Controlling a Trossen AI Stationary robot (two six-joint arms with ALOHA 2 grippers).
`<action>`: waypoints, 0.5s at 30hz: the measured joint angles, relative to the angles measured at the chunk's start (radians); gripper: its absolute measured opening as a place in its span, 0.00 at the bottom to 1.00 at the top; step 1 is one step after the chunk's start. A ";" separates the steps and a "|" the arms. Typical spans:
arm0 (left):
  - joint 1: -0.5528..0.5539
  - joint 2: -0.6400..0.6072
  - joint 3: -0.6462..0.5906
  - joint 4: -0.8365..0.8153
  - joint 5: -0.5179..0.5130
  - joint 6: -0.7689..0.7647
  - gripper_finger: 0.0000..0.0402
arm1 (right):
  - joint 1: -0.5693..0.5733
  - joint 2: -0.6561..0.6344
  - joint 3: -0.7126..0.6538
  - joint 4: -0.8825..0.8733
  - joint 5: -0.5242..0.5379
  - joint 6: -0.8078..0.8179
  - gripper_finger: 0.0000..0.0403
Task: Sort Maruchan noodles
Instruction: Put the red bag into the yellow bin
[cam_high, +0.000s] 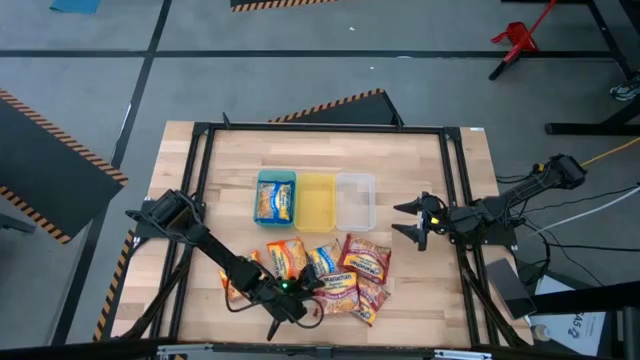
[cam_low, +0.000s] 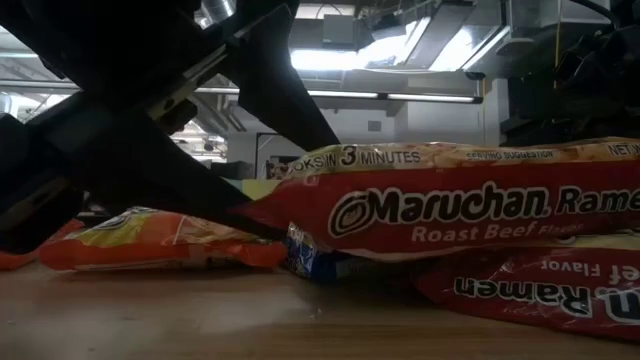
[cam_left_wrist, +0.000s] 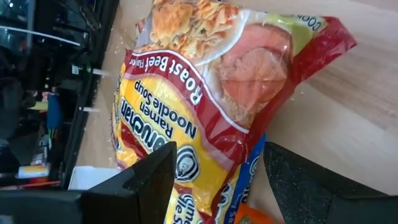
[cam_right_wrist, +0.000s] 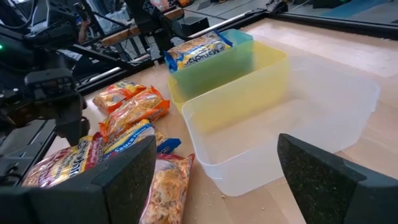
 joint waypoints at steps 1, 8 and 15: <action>0.001 0.001 0.000 0.001 0.007 0.000 0.59 | 0.000 0.000 0.000 0.000 0.004 0.000 0.80; 0.017 0.031 0.000 0.048 0.048 0.029 0.59 | 0.000 0.000 0.000 0.000 0.013 0.000 0.80; 0.010 0.031 0.000 0.053 0.023 0.042 0.49 | 0.000 0.000 0.000 -0.002 0.014 0.000 0.80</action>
